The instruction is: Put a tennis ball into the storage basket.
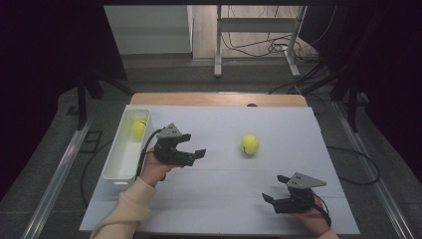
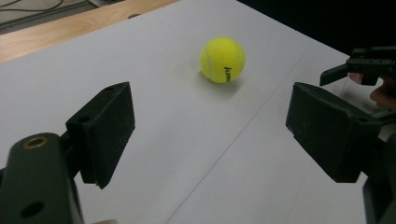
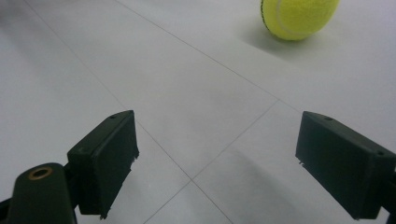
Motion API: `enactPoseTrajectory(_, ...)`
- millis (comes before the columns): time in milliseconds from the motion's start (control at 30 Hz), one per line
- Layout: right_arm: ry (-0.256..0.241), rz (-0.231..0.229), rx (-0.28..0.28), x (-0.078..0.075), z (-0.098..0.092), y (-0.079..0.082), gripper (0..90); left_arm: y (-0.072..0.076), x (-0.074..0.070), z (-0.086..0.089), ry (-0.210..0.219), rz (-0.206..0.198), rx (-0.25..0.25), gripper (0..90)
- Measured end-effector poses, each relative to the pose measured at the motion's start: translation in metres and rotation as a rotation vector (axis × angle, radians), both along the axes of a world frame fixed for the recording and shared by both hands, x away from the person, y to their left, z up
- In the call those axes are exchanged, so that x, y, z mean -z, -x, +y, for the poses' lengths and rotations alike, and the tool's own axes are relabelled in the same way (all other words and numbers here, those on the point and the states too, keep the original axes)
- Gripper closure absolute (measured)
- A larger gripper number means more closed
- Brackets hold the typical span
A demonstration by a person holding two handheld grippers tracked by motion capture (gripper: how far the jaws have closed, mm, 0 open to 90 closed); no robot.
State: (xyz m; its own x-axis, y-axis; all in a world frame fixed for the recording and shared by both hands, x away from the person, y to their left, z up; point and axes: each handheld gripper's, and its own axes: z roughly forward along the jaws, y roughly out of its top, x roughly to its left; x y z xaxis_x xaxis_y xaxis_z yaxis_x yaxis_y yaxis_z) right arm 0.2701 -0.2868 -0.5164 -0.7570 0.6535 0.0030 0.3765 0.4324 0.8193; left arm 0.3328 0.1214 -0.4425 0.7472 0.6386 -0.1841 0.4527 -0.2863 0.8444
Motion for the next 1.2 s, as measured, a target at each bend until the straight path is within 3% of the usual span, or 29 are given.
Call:
enactPoseTrajectory(633, 0.002, -0.001, 0.001, 0.001, 0.0, 0.0, 13.1, -0.011, 0.009, -0.03, -0.038, 0.023, 0.058, 16.0)
enactPoseTrajectory(1200, 0.006, -0.005, -0.006, 0.001, 0.0, 0.0, 13.1, -0.021, 0.017, -0.05, -0.081, 0.047, 0.074, 15.0)
